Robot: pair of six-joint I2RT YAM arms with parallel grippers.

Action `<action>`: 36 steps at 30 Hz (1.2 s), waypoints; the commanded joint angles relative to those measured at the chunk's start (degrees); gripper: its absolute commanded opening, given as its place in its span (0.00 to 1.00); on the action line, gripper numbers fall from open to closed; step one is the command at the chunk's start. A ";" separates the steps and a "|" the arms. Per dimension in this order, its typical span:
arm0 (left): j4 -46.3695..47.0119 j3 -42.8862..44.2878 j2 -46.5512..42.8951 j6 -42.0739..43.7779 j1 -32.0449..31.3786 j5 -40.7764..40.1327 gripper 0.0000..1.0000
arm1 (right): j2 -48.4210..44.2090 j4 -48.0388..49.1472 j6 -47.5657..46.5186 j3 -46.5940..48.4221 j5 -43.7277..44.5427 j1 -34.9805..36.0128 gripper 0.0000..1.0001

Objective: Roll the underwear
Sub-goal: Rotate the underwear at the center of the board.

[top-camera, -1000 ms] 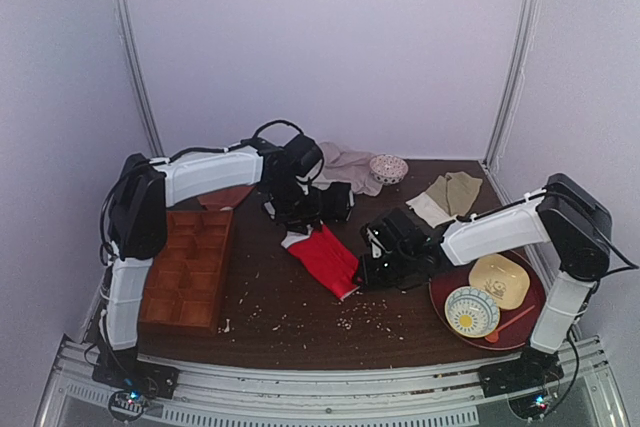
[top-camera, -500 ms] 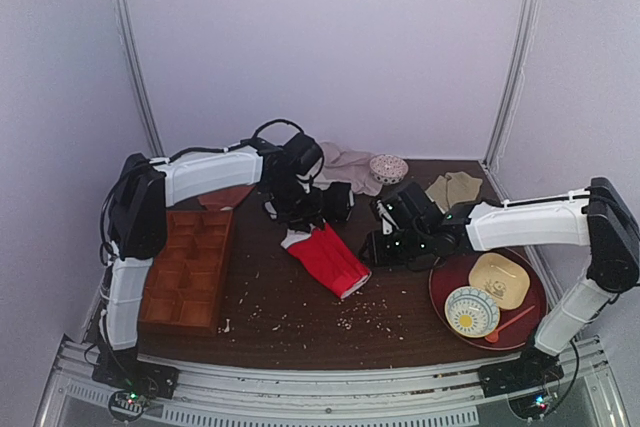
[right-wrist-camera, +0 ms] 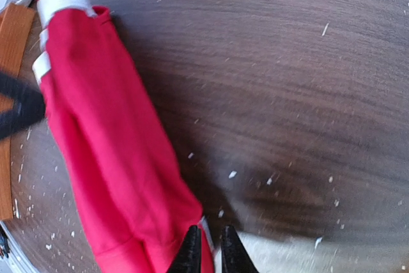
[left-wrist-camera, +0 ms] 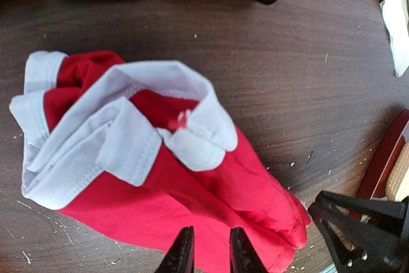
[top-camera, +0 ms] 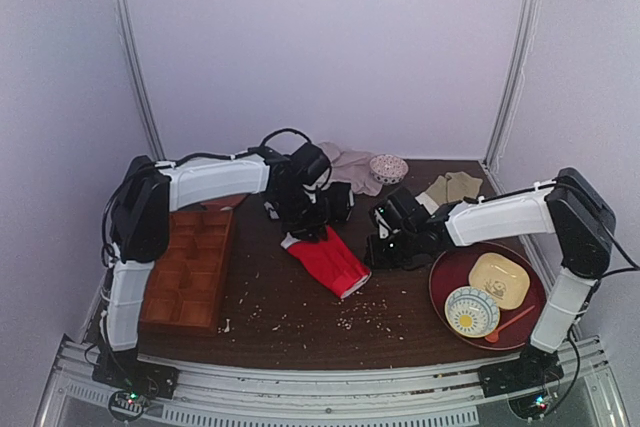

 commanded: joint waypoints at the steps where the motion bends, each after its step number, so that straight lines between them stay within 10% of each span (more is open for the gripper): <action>1: 1.28 -1.31 -0.16 -1.21 -1.08 0.48 0.19 | 2.49 2.47 0.82 2.41 -3.82 -1.38 0.11; 17: 3.47 4.15 7.71 -1.50 -1.52 1.80 0.20 | 5.52 6.08 3.84 0.00 -12.06 -0.14 0.05; 36: 2.18 -6.91 -4.54 5.34 -1.50 0.03 0.23 | 0.37 8.10 9.98 -6.32 -8.59 7.64 0.05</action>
